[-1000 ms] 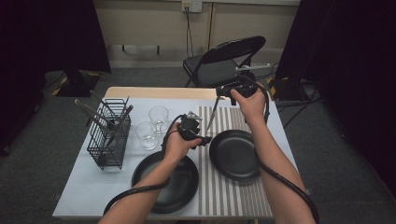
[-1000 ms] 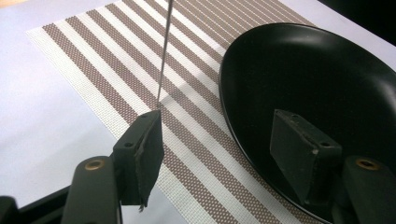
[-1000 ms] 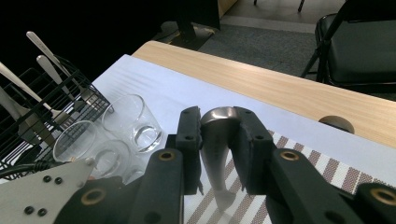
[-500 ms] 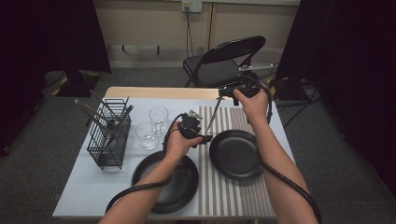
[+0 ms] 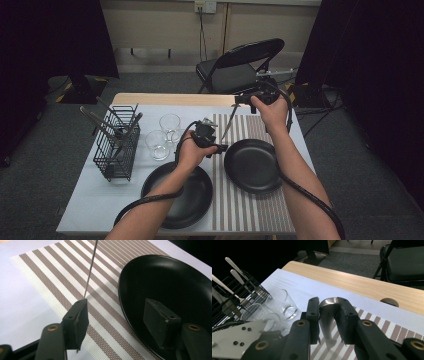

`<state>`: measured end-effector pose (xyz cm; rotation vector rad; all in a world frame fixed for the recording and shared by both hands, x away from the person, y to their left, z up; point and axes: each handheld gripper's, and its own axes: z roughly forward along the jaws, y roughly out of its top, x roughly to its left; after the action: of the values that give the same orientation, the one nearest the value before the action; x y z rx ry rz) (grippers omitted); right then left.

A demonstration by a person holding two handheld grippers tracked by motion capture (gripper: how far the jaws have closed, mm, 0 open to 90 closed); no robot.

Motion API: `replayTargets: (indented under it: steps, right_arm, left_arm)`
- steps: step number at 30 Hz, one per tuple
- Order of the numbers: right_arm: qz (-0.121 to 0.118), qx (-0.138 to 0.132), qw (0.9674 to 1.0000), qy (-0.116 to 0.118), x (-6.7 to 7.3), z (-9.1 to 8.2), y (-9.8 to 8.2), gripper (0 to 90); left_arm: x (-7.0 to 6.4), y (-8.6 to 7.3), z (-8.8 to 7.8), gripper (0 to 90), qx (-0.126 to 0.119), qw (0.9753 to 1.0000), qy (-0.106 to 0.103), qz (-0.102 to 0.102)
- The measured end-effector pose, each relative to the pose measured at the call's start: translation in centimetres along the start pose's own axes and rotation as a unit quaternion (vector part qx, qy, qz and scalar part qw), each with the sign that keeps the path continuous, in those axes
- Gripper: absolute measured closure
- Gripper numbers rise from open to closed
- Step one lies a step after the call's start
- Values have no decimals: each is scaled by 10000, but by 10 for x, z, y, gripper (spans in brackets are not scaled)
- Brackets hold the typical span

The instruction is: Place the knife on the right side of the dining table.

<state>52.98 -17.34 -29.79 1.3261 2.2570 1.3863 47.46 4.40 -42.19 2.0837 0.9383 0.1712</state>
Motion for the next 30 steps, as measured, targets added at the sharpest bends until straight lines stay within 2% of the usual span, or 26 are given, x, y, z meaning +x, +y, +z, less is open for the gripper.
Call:
replayTargets:
  steps: [6, 12, 18, 30]
  right_arm:
    - [-10, 47, 10000, -4, 1, -1, 1, 732]
    - [28, 29, 10000, 7, -1, -1, 0, 733]
    - [63, 40, 10000, 34, -3, -2, -1, 733]
    - [54, 69, 10000, 45, -4, -2, 0, 732]
  left_arm:
    - [2, 2, 2, 397, -28, 10000, 77, -43]
    - [1, 5, 6, 418, -30, 10000, 62, 13]
    - [3, 8, 9, 461, -29, 9999, 132, 56]
    - [10, 7, 16, 504, -13, 9998, 185, 40]
